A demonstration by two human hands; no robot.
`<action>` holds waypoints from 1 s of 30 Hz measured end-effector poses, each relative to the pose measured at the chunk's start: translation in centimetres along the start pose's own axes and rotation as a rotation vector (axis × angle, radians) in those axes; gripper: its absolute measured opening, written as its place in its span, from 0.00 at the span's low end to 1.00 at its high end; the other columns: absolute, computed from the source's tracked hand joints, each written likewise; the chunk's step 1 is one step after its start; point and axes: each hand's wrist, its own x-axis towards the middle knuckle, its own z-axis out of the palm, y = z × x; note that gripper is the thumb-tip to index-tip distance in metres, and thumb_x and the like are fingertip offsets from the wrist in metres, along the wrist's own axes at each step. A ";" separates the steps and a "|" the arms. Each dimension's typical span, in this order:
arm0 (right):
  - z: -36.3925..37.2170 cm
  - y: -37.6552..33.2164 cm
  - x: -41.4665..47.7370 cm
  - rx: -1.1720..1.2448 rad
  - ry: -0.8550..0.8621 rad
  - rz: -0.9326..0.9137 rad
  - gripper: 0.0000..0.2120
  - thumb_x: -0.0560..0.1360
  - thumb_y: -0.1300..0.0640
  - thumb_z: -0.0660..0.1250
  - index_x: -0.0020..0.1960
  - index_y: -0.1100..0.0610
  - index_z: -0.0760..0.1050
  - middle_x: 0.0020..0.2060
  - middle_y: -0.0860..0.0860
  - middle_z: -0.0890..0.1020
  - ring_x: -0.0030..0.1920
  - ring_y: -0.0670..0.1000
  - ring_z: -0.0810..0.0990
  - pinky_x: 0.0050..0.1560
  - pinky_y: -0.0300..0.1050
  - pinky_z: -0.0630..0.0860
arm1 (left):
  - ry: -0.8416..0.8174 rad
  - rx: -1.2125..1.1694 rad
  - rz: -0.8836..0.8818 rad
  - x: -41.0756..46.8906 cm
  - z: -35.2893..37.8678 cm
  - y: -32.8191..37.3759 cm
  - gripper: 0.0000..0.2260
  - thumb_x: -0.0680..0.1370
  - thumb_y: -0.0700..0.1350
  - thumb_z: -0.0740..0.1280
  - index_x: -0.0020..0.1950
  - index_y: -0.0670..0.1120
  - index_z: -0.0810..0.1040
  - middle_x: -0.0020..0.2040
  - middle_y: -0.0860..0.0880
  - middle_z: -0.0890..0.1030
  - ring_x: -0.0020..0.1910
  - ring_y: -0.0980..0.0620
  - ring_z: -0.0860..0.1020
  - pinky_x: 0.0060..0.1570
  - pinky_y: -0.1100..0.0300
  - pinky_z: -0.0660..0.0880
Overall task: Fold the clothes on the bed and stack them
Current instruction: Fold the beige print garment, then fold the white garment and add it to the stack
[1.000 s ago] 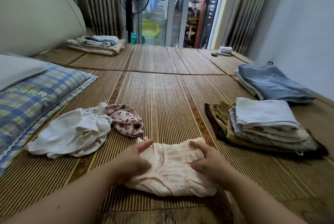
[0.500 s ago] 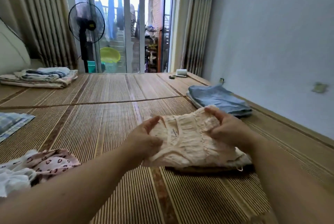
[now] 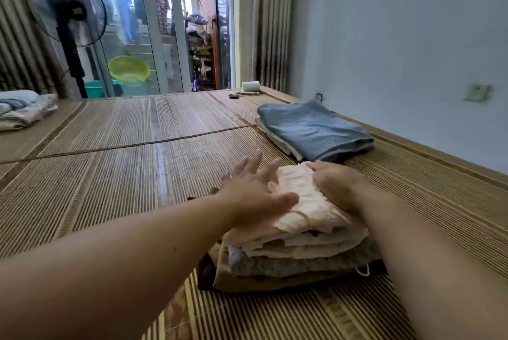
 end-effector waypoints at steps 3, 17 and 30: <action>2.8 2.3 0.3 0.059 -0.057 0.022 0.35 0.76 0.34 0.55 0.78 0.47 0.55 0.78 0.49 0.55 0.77 0.51 0.52 0.75 0.55 0.48 | -0.151 0.095 0.085 1.1 1.5 0.1 0.46 0.60 0.80 0.47 0.75 0.66 0.42 0.79 0.55 0.40 0.77 0.49 0.39 0.71 0.40 0.40; -0.2 -3.6 -5.3 -0.334 0.437 -0.162 0.30 0.73 0.31 0.58 0.69 0.44 0.67 0.68 0.44 0.73 0.69 0.48 0.69 0.69 0.67 0.55 | -0.027 0.182 0.039 -3.7 -1.7 2.9 0.40 0.70 0.75 0.51 0.77 0.60 0.42 0.79 0.51 0.46 0.78 0.47 0.44 0.72 0.39 0.48; 5.8 -27.9 -19.0 -0.269 0.180 -0.652 0.36 0.73 0.36 0.63 0.75 0.39 0.49 0.76 0.46 0.60 0.74 0.52 0.61 0.72 0.65 0.50 | 0.337 0.216 -0.343 -35.2 -11.3 -9.1 0.38 0.71 0.67 0.63 0.76 0.63 0.47 0.79 0.53 0.48 0.77 0.50 0.48 0.72 0.41 0.51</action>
